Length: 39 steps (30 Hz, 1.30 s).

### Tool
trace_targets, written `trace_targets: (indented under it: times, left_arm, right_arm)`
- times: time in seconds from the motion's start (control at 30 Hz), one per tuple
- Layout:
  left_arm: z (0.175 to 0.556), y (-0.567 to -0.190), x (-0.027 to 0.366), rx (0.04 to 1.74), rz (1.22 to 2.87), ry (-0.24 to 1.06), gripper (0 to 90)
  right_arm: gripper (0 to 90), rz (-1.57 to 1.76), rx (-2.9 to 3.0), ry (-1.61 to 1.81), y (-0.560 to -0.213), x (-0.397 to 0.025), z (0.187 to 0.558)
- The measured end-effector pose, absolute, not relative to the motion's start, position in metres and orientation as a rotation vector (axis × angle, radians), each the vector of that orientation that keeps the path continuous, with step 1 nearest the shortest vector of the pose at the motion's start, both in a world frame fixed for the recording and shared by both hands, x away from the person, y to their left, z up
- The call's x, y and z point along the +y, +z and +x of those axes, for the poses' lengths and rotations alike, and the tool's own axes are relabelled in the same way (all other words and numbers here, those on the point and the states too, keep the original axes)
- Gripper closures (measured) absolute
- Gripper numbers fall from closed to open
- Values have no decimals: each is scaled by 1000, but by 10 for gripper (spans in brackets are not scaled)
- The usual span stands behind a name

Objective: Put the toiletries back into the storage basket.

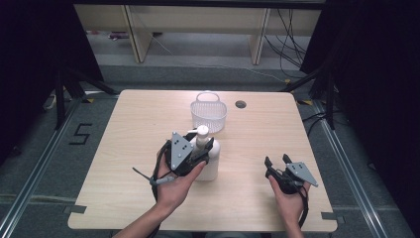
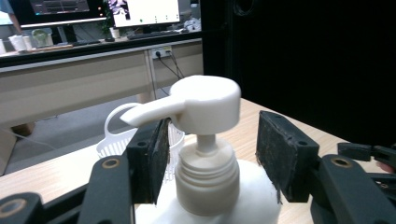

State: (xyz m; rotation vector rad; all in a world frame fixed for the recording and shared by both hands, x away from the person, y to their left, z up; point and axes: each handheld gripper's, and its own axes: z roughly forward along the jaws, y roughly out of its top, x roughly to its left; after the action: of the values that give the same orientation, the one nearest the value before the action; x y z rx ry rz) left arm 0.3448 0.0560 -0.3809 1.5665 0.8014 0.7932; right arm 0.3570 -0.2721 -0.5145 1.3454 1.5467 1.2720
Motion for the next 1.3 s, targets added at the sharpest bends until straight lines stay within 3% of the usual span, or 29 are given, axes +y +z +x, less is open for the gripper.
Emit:
trace_targets:
  times: [0.3, 0.5, 0.9, 1.1, 1.3]
  left_arm:
    - [350, -382, 50, 863, 1561, 773, 487]
    - [349, -380, 49, 873, 1555, 776, 576]
    - [347, -381, 48, 898, 1525, 774, 580]
    - [344, -378, 48, 903, 1502, 766, 536]
    - [346, -378, 50, 912, 1499, 757, 582]
  right_arm:
    - [307, 1345, 1543, 1266, -514, -272, 357]
    - [305, 1357, 1541, 1259, -515, -272, 357]
    - [303, 1391, 1536, 1275, -514, -270, 356]
    - [300, 1352, 1548, 1268, -515, -273, 358]
    - [299, 1348, 1548, 1262, -515, -273, 358]
